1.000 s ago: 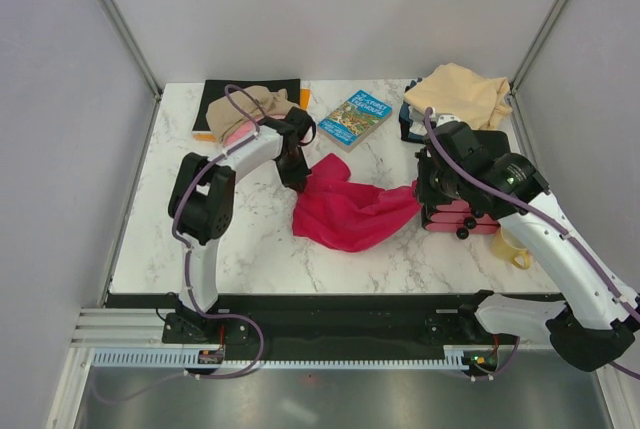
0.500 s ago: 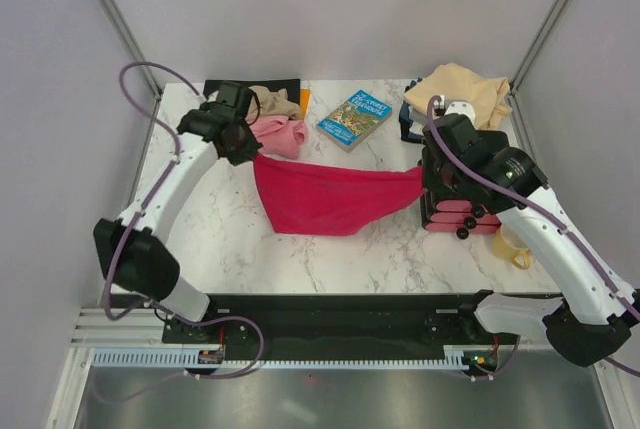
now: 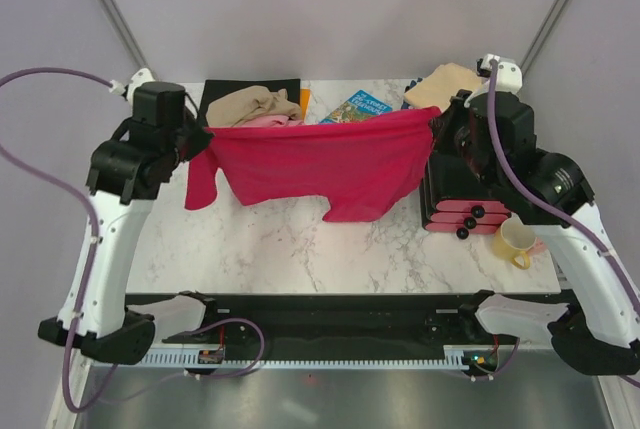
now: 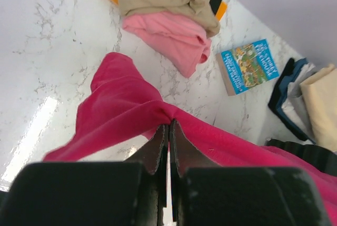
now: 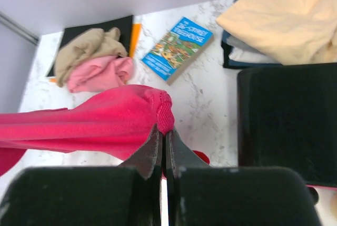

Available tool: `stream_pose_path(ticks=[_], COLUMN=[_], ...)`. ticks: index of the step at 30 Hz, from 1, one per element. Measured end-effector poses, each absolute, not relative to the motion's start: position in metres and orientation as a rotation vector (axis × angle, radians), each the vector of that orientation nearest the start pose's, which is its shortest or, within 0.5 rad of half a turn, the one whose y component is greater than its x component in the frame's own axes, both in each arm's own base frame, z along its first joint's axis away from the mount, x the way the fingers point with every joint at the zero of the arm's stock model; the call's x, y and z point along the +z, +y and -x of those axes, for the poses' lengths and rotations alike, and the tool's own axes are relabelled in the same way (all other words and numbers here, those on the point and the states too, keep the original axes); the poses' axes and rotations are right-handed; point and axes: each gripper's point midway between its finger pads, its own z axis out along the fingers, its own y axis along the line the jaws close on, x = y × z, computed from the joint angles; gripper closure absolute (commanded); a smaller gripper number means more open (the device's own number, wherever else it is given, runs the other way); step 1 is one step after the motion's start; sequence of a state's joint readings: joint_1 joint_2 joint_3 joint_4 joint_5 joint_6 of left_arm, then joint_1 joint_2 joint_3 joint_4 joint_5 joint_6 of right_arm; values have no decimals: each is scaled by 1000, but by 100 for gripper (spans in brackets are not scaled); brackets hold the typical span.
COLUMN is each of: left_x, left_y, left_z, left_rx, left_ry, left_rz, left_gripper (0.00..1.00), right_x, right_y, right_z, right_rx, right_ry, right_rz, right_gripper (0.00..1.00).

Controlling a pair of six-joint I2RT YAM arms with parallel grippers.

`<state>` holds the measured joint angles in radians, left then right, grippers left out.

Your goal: Fold and stack the t-shirts

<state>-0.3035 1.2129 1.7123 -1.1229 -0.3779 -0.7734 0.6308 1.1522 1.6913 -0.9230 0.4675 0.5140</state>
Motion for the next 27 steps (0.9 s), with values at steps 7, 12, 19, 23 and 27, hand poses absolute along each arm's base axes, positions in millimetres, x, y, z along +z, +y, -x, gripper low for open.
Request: stream_pose_path(ticks=[7,12,19,23,27], left_x=[427,452,436,414,386], left_y=[-31,-21,-21,-24,-24], left_z=[-249,-228,-245,-292,-333], left_rx=[-280,-298,-199,-72,24], left_ry=[1841,1776,1863,1963,2056], left_rz=[706,709,688,679,672], left_gripper=[98,98,98,98,98], right_x=[452,497,489,462,421], right_y=[135,139,149,171,193], right_z=[-267,-258,-268,-307,-344], right_rx=[448,554,544,455,365], right_ry=[1798,1692,1725,1820,1930], right_rz=[-147,-131,-115,-92,-65], right_gripper=[100,100,100,100,100])
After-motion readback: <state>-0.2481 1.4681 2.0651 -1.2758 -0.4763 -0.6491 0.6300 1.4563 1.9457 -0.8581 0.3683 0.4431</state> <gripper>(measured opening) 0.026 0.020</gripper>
